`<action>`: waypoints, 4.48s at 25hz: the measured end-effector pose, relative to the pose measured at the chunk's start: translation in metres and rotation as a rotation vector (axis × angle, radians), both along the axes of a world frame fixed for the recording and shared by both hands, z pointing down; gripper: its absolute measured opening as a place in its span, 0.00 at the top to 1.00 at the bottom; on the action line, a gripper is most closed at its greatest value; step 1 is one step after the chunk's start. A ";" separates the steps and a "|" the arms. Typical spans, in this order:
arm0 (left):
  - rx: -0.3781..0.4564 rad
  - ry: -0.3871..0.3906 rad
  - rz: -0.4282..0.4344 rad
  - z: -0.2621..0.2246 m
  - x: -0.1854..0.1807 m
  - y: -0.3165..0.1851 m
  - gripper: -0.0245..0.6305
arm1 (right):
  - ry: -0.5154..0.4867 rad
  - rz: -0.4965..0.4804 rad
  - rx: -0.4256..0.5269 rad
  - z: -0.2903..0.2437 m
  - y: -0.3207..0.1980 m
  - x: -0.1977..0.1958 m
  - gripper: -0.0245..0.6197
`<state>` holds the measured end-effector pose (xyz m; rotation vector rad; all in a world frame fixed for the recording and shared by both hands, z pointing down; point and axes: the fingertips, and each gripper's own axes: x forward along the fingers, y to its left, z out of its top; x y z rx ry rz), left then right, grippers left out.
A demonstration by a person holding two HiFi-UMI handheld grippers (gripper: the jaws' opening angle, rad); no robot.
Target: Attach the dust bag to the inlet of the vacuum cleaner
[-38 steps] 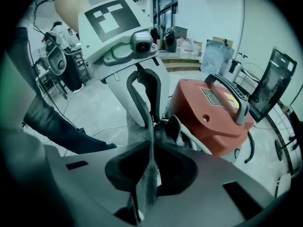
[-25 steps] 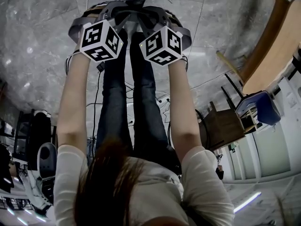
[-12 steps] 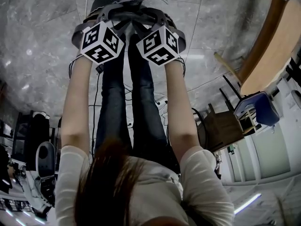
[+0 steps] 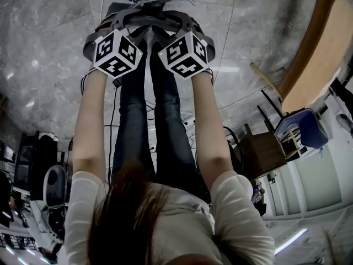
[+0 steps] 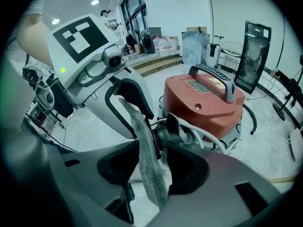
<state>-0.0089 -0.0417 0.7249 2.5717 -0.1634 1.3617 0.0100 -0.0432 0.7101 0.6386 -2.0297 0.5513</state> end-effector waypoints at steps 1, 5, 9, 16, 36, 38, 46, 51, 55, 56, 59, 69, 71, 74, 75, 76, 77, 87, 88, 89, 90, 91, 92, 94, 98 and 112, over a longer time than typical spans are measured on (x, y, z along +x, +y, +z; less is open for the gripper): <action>0.002 0.000 -0.005 0.000 -0.001 -0.001 0.64 | 0.001 -0.002 0.000 0.000 0.000 0.000 0.67; 0.007 0.012 -0.032 -0.004 -0.003 -0.004 0.64 | -0.015 0.020 0.014 -0.006 -0.006 -0.001 0.67; 0.004 0.022 -0.066 -0.011 -0.005 -0.004 0.64 | -0.036 0.049 0.013 -0.013 -0.006 0.000 0.67; 0.017 0.054 -0.182 -0.034 -0.011 -0.013 0.67 | -0.082 0.124 0.031 -0.032 -0.010 -0.002 0.71; 0.093 0.095 -0.396 -0.103 -0.015 -0.029 0.94 | -0.147 0.277 0.151 -0.101 -0.024 0.020 0.96; 0.101 0.096 -0.417 -0.112 -0.017 -0.029 0.94 | -0.150 0.276 0.154 -0.107 -0.024 0.019 0.96; 0.166 0.143 -0.526 -0.167 -0.024 -0.042 0.94 | -0.192 0.330 0.205 -0.162 -0.046 0.030 0.96; 0.226 0.169 -0.540 -0.219 -0.026 -0.054 0.94 | -0.208 0.369 0.235 -0.211 -0.050 0.041 0.96; 0.265 0.184 -0.579 -0.256 -0.032 -0.063 0.94 | -0.222 0.404 0.273 -0.248 -0.056 0.050 0.96; 0.281 0.196 -0.585 -0.268 -0.033 -0.066 0.94 | -0.233 0.422 0.285 -0.258 -0.057 0.054 0.96; 0.316 0.226 -0.611 -0.299 -0.034 -0.073 0.94 | -0.282 0.472 0.330 -0.291 -0.063 0.062 0.96; 0.453 0.266 -0.673 -0.395 -0.043 -0.093 0.94 | -0.347 0.525 0.453 -0.393 -0.070 0.070 0.96; 0.495 0.286 -0.676 -0.420 -0.044 -0.097 0.94 | -0.368 0.546 0.478 -0.414 -0.070 0.074 0.96; 0.541 0.331 -0.687 -0.461 -0.046 -0.096 0.94 | -0.417 0.585 0.507 -0.448 -0.065 0.080 0.96; 0.552 0.351 -0.694 -0.476 -0.047 -0.095 0.94 | -0.429 0.593 0.518 -0.459 -0.063 0.081 0.96; 0.565 0.374 -0.705 -0.490 -0.048 -0.095 0.94 | -0.438 0.597 0.531 -0.470 -0.062 0.082 0.96; 0.578 0.399 -0.720 -0.503 -0.050 -0.095 0.94 | -0.446 0.597 0.546 -0.480 -0.061 0.083 0.96; 0.564 0.586 -0.844 -0.595 -0.060 -0.078 0.94 | -0.480 0.562 0.667 -0.574 -0.044 0.085 0.96; 0.573 0.605 -0.843 -0.604 -0.060 -0.077 0.94 | -0.483 0.555 0.682 -0.583 -0.043 0.084 0.96; 0.582 0.624 -0.840 -0.612 -0.060 -0.075 0.94 | -0.485 0.549 0.698 -0.592 -0.041 0.084 0.96; 0.588 0.637 -0.839 -0.619 -0.061 -0.072 0.94 | -0.487 0.545 0.711 -0.600 -0.037 0.083 0.96; 0.591 0.646 -0.838 -0.624 -0.061 -0.067 0.94 | -0.488 0.542 0.720 -0.606 -0.031 0.083 0.96; 0.593 0.653 -0.837 -0.628 -0.061 -0.062 0.94 | -0.487 0.542 0.726 -0.611 -0.024 0.083 0.96; 0.604 0.667 -0.833 -0.639 -0.061 -0.054 0.94 | -0.487 0.543 0.738 -0.621 -0.013 0.083 0.96; 0.629 0.684 -0.803 -0.658 -0.059 -0.039 0.94 | -0.516 0.564 0.755 -0.635 0.004 0.084 0.96; 0.632 0.747 -0.731 -0.677 -0.053 0.010 0.94 | -0.479 0.575 0.799 -0.641 0.053 0.083 0.96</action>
